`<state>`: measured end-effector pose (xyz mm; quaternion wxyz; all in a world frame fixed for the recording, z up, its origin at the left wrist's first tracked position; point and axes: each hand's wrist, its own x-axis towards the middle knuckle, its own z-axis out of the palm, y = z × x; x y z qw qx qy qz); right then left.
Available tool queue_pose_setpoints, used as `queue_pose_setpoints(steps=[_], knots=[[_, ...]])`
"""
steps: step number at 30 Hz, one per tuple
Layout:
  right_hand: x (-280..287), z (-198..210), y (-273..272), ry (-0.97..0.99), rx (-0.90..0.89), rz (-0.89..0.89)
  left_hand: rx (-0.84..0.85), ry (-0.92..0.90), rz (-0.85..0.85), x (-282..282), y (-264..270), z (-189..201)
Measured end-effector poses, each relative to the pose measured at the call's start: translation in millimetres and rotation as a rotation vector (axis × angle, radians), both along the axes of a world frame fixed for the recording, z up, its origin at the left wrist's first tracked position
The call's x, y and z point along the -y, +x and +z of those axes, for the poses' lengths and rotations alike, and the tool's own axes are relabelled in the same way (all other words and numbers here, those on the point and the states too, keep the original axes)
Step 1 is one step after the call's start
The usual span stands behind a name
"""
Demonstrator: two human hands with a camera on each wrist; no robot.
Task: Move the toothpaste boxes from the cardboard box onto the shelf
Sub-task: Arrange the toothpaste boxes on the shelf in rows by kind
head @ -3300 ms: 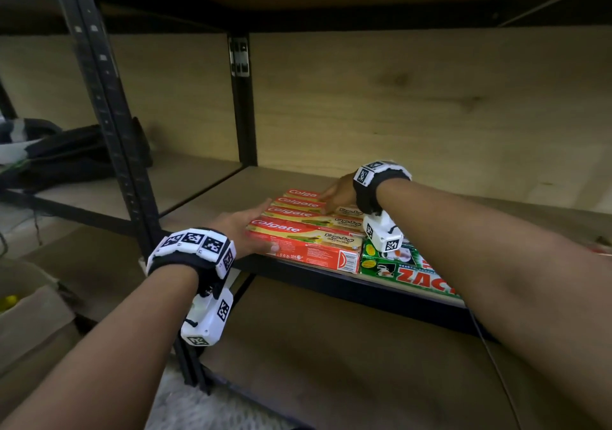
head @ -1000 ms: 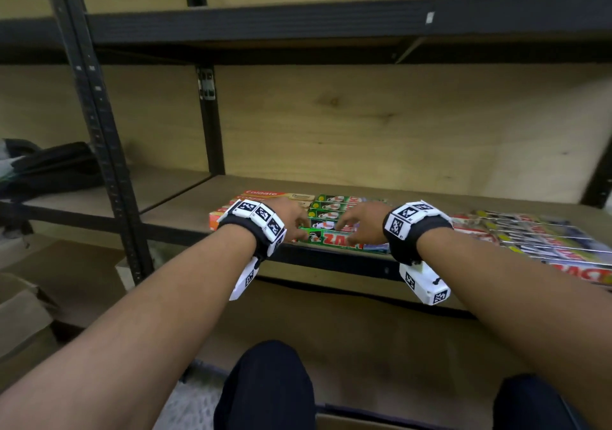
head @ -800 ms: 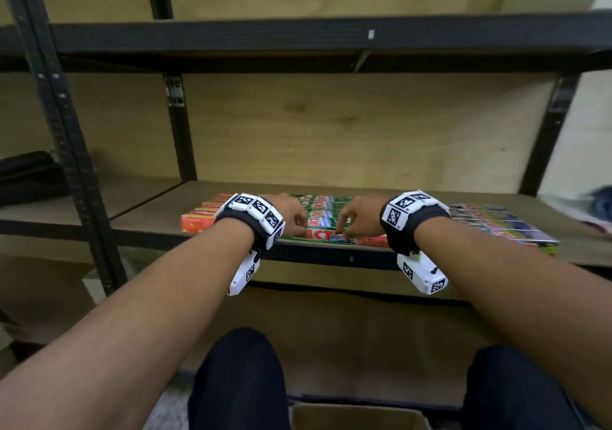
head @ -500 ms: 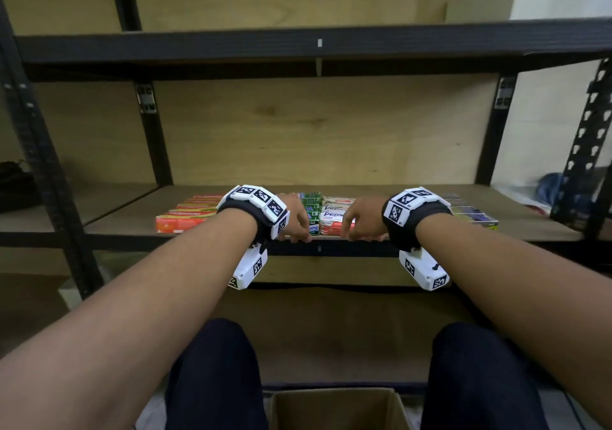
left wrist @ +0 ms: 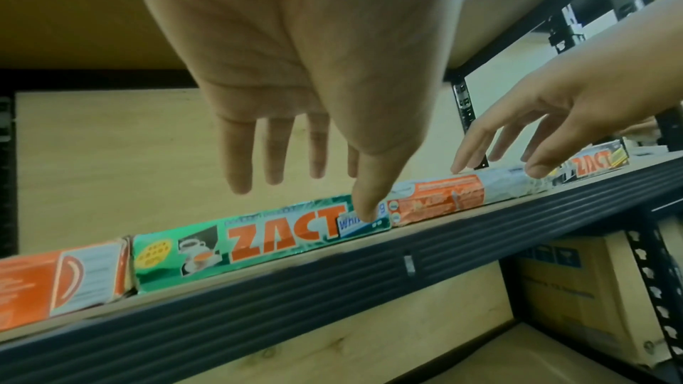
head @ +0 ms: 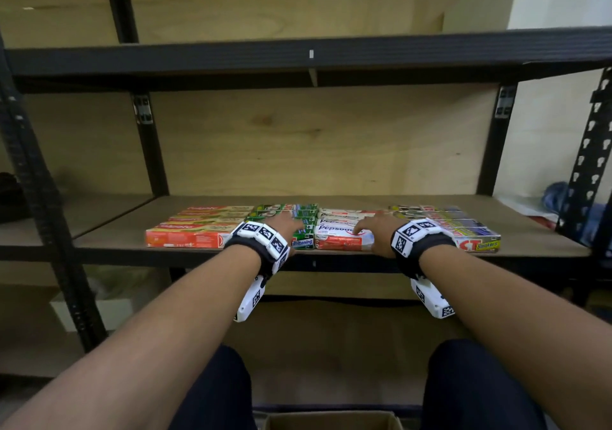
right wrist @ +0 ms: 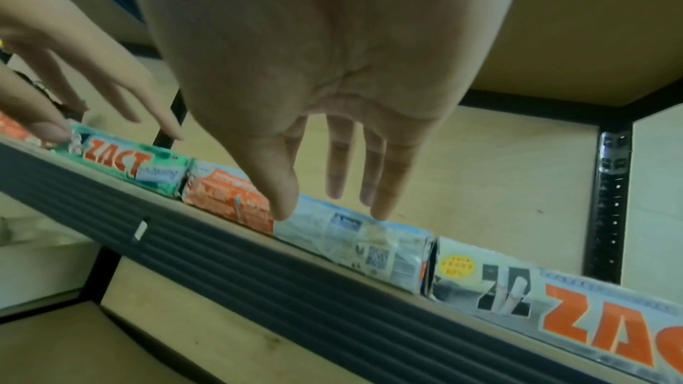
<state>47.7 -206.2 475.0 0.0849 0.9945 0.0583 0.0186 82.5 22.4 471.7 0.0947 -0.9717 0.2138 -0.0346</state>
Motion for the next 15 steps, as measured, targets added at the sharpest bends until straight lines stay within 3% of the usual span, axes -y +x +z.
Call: queue_pose_setpoints(steps=[9, 15], knots=[[9, -9, 43, 0.038, 0.037, -0.023, 0.098, -0.097, -0.036, 11, 42, -26], [15, -10, 61, 0.127, 0.012, -0.016, -0.024, -0.145, -0.129, 42, 59, -24]])
